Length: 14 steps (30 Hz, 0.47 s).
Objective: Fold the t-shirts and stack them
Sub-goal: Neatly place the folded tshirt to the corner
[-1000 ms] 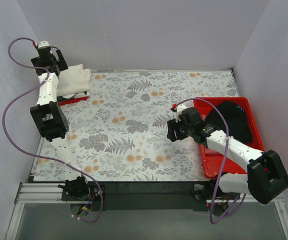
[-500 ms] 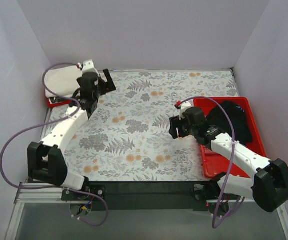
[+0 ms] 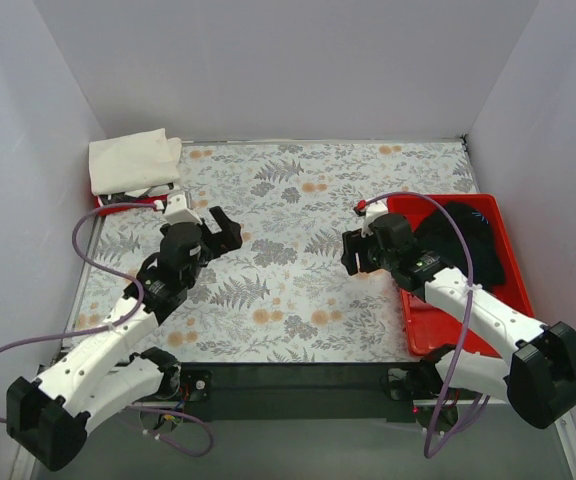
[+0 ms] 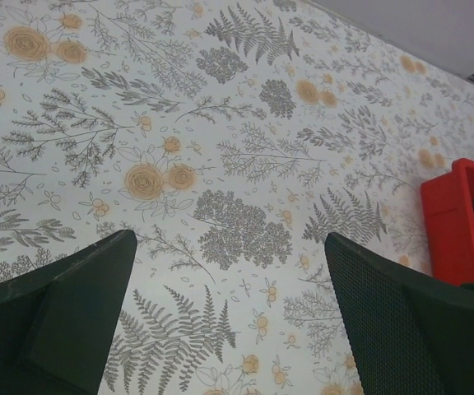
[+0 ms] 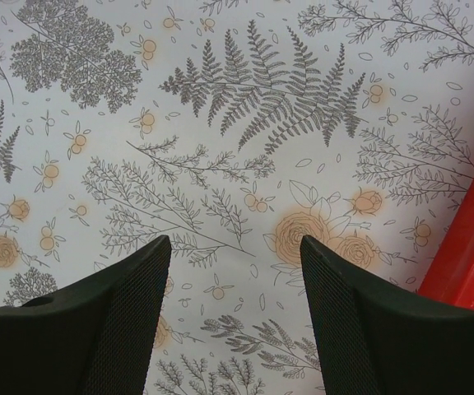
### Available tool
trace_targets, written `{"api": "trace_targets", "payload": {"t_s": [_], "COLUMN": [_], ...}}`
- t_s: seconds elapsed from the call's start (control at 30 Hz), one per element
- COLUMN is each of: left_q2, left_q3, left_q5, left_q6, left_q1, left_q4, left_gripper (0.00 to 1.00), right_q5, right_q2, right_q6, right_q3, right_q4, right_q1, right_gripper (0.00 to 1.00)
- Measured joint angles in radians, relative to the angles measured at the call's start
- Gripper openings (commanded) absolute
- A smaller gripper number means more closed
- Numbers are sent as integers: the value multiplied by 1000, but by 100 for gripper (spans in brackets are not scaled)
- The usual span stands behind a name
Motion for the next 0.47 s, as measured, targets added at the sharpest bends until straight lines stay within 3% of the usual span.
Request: {"api": "trace_targets", "payload": {"t_s": [0.3, 0.47], "left_q2": [-210, -250], "left_q3": [-14, -14], "left_q5": [-23, -39], "left_q6": [-34, -37], "left_q1": [-34, -58], "left_q4": [-103, -110], "left_gripper": [90, 89], "right_q5": [45, 58], "right_q2": [-95, -127], "right_q6": [10, 18], "right_q3": [-11, -21], "right_q4": [6, 11], "right_q1": [-2, -4], "right_gripper": [60, 61]}}
